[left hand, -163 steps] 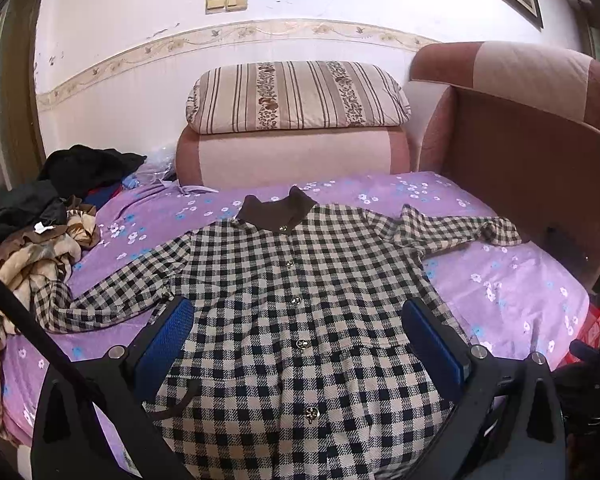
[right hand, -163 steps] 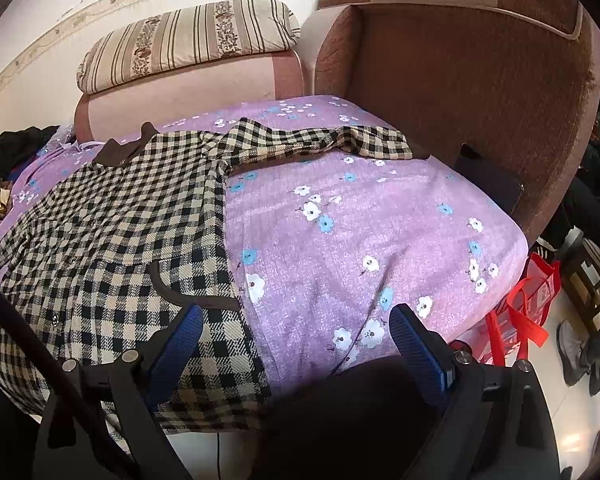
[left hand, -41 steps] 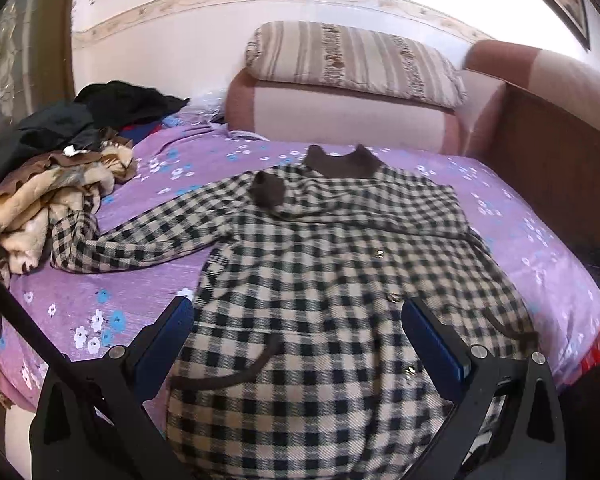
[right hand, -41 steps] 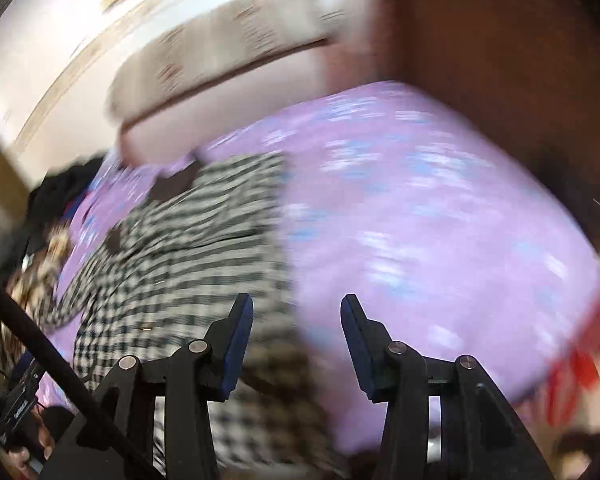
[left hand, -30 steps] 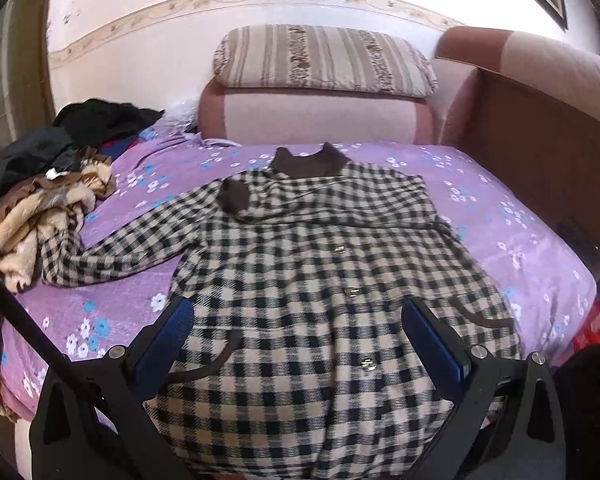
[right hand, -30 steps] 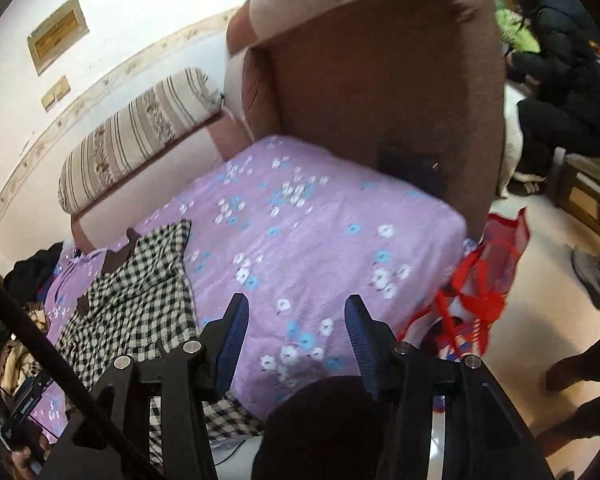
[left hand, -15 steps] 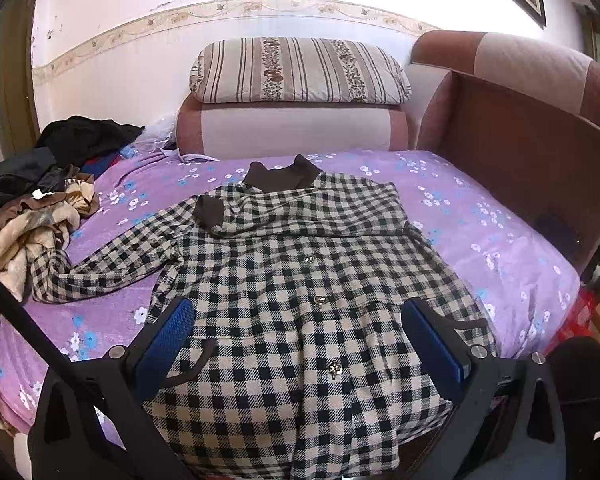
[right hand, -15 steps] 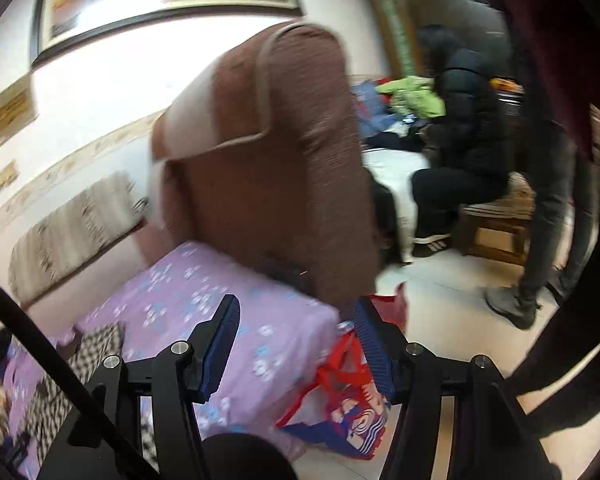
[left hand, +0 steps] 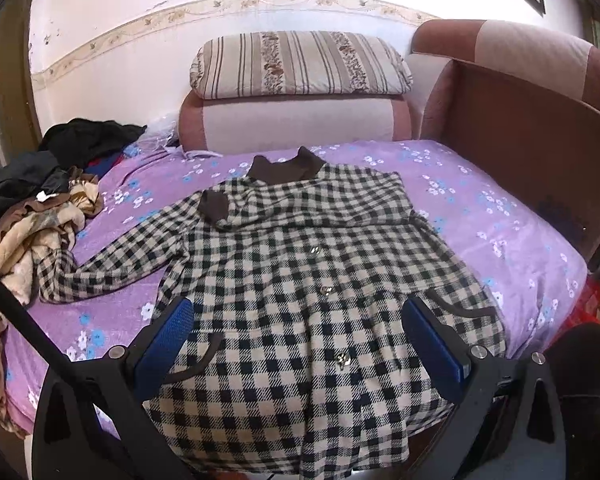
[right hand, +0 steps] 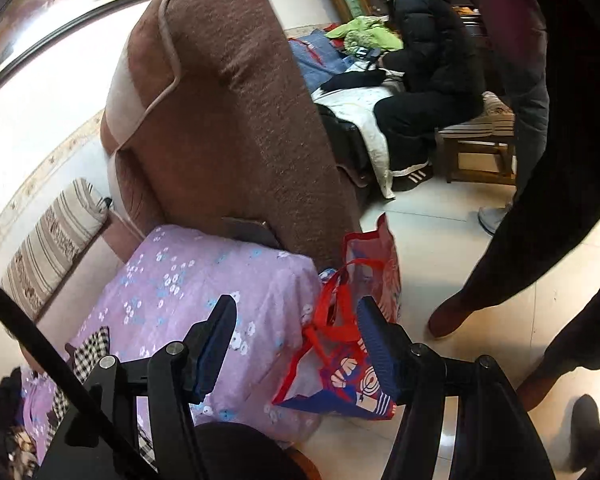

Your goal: Fold large clothes

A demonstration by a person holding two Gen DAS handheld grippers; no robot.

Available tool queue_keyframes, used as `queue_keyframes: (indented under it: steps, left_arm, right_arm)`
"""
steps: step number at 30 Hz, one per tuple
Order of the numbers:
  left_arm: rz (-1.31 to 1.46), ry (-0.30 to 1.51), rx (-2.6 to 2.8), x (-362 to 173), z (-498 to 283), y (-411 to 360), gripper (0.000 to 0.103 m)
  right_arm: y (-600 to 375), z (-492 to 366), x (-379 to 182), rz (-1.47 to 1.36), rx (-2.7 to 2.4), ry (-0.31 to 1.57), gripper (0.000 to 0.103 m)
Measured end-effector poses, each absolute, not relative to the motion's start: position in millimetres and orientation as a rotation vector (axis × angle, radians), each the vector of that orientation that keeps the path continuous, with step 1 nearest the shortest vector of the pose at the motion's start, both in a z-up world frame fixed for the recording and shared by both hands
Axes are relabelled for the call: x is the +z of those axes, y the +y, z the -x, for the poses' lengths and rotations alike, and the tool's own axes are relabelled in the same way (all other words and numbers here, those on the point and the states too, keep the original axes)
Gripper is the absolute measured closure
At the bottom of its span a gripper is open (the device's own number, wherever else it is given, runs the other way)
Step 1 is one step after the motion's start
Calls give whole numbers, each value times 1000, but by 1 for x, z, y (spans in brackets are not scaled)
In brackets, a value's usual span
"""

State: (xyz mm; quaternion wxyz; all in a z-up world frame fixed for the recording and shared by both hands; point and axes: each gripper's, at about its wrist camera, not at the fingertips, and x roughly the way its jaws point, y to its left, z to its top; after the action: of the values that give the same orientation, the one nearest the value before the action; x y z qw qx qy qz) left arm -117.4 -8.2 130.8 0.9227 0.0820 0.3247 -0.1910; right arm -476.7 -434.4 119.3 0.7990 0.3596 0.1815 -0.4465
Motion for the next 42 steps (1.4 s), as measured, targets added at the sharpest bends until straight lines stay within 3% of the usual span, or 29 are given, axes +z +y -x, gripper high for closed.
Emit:
queue_keyframes:
  steps: [14, 26, 35, 42]
  left_arm:
    - [-175, 690, -383, 119, 115, -11, 0]
    - [-83, 718, -275, 108, 102, 32, 0]
    - [-37, 746, -214, 94, 90, 60, 0]
    - [-17, 756, -199, 87, 85, 65, 0]
  right_arm:
    - [-413, 409, 112, -633, -861, 501, 36]
    - [-347, 226, 137, -485, -462, 573, 35]
    - [-213, 140, 70, -344, -220, 788, 35]
    - [-204, 136, 52, -323, -197, 836, 35]
